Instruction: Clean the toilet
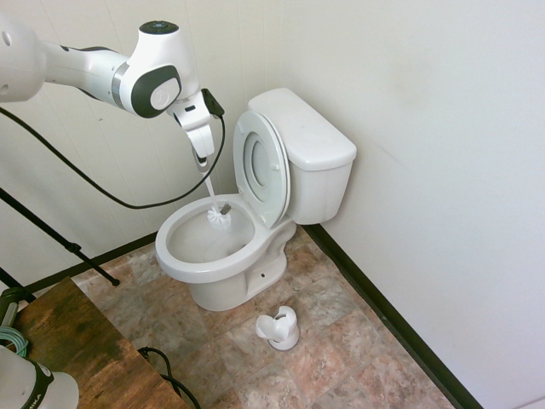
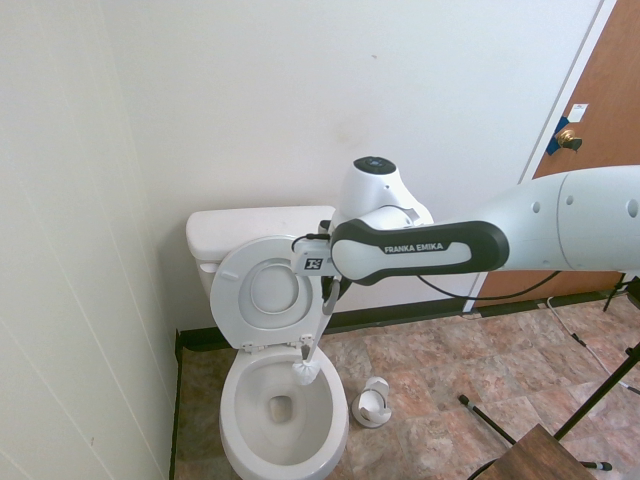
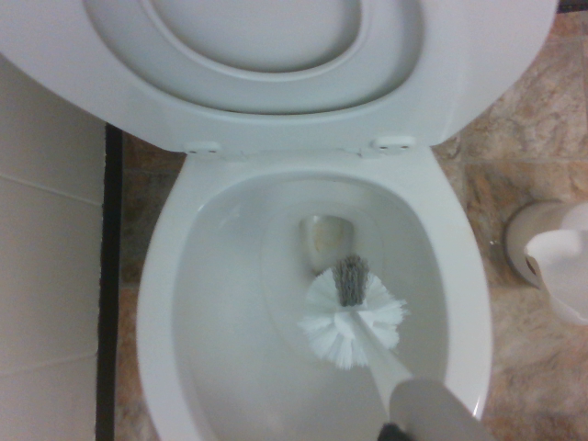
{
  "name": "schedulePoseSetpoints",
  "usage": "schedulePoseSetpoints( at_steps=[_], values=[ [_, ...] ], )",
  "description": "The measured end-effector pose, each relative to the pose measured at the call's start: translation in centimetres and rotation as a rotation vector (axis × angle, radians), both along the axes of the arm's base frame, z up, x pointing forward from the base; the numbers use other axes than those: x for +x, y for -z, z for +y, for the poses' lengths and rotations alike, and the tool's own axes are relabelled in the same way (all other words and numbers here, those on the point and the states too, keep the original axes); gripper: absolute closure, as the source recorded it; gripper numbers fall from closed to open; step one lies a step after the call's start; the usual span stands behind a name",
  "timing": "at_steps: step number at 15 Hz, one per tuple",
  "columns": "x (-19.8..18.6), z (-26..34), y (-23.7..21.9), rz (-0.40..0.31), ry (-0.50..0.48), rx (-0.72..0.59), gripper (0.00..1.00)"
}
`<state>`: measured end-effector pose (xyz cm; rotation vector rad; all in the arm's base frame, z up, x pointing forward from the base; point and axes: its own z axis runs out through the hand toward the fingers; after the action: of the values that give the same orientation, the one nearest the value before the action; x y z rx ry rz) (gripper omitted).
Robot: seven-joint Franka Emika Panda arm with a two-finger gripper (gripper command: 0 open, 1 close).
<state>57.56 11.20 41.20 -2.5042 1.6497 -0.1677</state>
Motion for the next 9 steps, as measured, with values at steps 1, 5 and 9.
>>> schedulePoseSetpoints(
  at_steps=[1, 5, 9],
  values=[
    [0.4, 1.5, 0.6, -0.003, -0.011, -0.007, 1.00],
    [2.6, 5.6, 3.8, -0.020, -0.031, -0.048, 1.00],
    [4.0, 7.4, 7.2, 0.001, -0.030, -0.052, 1.00]
  ],
)
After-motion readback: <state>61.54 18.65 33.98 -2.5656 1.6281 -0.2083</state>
